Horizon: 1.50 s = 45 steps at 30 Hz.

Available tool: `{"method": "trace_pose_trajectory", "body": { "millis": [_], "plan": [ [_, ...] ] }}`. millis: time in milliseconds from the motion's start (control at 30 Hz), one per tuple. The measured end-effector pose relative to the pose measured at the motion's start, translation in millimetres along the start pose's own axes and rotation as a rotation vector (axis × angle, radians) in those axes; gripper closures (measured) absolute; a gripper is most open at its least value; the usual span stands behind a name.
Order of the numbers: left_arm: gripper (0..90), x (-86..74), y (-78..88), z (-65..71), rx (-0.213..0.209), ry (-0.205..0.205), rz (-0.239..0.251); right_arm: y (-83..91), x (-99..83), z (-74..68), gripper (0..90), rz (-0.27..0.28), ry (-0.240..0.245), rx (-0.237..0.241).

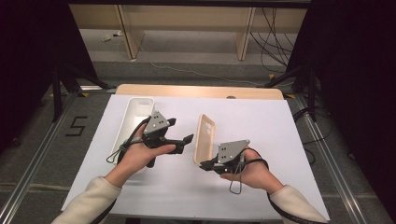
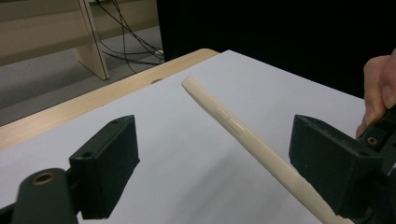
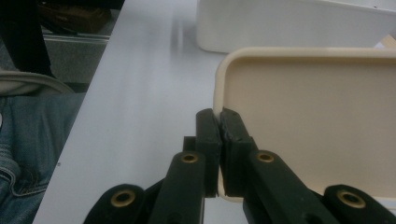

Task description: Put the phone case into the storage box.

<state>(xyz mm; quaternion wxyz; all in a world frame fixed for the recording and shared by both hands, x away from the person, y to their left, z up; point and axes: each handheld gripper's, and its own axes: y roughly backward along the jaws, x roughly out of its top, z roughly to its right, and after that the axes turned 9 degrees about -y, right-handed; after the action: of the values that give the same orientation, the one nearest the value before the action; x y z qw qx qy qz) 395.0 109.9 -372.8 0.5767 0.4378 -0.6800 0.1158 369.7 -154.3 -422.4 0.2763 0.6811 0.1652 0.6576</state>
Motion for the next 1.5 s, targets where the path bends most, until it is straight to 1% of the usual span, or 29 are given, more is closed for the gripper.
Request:
{"method": "trace_pose_trajectory", "body": {
  "millis": [67, 100, 233, 267, 300, 367, 400, 433, 500, 567, 600, 633, 667, 700, 733, 800, 833, 867, 900, 933, 1000, 1033, 1067, 1233, 1267, 1367, 1400, 1433, 1500],
  "plan": [
    [16.6, 1.0, -1.2, -0.3, 0.005, 0.000, -0.008, -1.3, 0.6, -0.9, 88.3, -0.002, 0.001, 0.004],
    [17.0, 2.9, -4.5, -0.4, -0.010, 0.004, -0.017, -1.8, 1.1, -0.5, 88.3, 0.000, 0.007, 0.003],
    [20.2, 6.4, -10.8, -0.3, -0.012, 0.009, -0.037, -3.5, 1.6, -1.8, 88.4, -0.004, 0.006, 0.007],
    [21.2, 8.2, -14.6, -0.2, -0.022, 0.013, -0.050, -4.7, 2.1, -2.0, 88.4, -0.001, 0.016, 0.002],
    [22.3, 8.2, -14.6, -0.2, -0.022, 0.013, -0.050, -4.7, 2.3, -2.1, 88.4, -0.002, 0.014, 0.006],
    [24.1, 10.0, -22.2, -0.6, -0.033, 0.011, -0.071, -5.0, 2.8, -2.3, 88.3, -0.002, 0.018, 0.003],
    [25.5, 10.5, -24.6, -1.9, -0.028, -0.003, -0.083, -5.4, 2.7, -2.9, 88.4, -0.004, 0.017, 0.006],
    [26.9, 10.7, -28.6, -2.1, -0.056, 0.000, -0.093, -5.6, 2.8, -3.0, 88.4, -0.004, 0.018, 0.006],
    [28.8, 11.2, -33.2, -3.0, -0.040, -0.004, -0.115, -5.9, 3.3, -3.2, 88.4, -0.006, 0.023, 0.003],
    [30.5, 11.6, -34.7, -3.2, -0.039, -0.004, -0.126, -6.3, 3.6, -3.3, 88.4, -0.004, 0.026, 0.003],
    [30.5, 12.1, -36.9, -3.8, -0.025, -0.009, -0.142, -6.3, 3.6, -3.3, 88.4, -0.004, 0.026, 0.003],
    [31.8, 12.6, -43.8, -8.6, -0.108, -0.064, -0.130, -6.4, 3.9, -3.7, 88.4, -0.012, 0.025, 0.009],
    [32.4, 14.2, -49.1, -15.2, -0.153, -0.159, -0.115, -6.8, 3.8, -4.0, 88.4, -0.010, 0.027, 0.005],
    [33.3, 14.2, -49.1, -15.2, -0.153, -0.159, -0.115, -6.6, 4.1, -3.8, 88.4, -0.010, 0.029, 0.007],
    [34.1, 14.0, -51.5, -15.3, -0.151, -0.159, -0.130, -6.5, 4.2, -4.2, 88.4, -0.014, 0.027, 0.012],
    [35.6, 13.8, -53.5, -15.6, -0.152, -0.156, -0.127, -6.5, 4.5, -4.5, 88.4, -0.013, 0.030, 0.008],
    [36.6, 13.6, -55.3, -17.2, -0.144, -0.159, -0.132, -6.4, 4.6, -4.7, 88.4, -0.013, 0.031, 0.006],
    [37.6, 13.7, -55.9, -19.2, -0.150, -0.171, -0.141, -6.4, 4.8, -4.8, 88.4, -0.013, 0.033, 0.006],
    [38.7, 13.3, -57.4, -19.4, -0.144, -0.160, -0.131, -6.6, 5.0, -4.6, 88.4, -0.010, 0.040, 0.002],
    [39.8, 13.3, -58.2, -21.8, -0.154, -0.174, -0.142, -6.8, 5.2, -4.6, 88.4, -0.012, 0.043, 0.001],
    [42.3, 13.1, -60.2, -24.8, -0.159, -0.183, -0.147, -7.3, 5.6, -5.3, 88.4, -0.018, 0.042, 0.008],
    [43.6, 10.8, -55.9, 9.6, -0.168, 0.313, -0.178, -7.6, 5.8, -5.6, 88.4, -0.021, 0.044, 0.010],
    [44.4, 10.8, -56.7, 9.6, -0.166, 0.323, -0.180, -7.7, 6.0, -5.9, 88.4, -0.024, 0.046, 0.006],
    [50.5, 10.4, -58.7, 7.4, -0.174, 0.334, -0.196, -9.8, 6.7, -7.1, 88.4, -0.029, 0.063, 0.000],
    [51.6, 10.1, -60.9, 7.8, -0.170, 0.362, -0.192, -10.1, 6.7, -7.7, 88.4, -0.036, 0.063, 0.005],
    [55.3, 9.3, -61.7, 6.3, -0.170, 0.368, -0.210, -11.1, 6.6, -7.9, 88.4, -0.038, 0.070, 0.000],
    [56.6, 9.0, -62.3, 6.5, -0.168, 0.377, -0.212, -11.3, 6.6, -7.8, 88.4, -0.044, 0.070, 0.007],
    [58.0, 9.0, -62.3, 6.5, -0.168, 0.377, -0.212, -11.6, 6.3, -8.2, 88.4, -0.046, 0.070, 0.006],
    [60.3, 8.5, -62.5, 6.2, -0.167, 0.393, -0.216, -11.8, 6.2, -8.0, 88.4, -0.045, 0.076, -0.001]
  ]
}}
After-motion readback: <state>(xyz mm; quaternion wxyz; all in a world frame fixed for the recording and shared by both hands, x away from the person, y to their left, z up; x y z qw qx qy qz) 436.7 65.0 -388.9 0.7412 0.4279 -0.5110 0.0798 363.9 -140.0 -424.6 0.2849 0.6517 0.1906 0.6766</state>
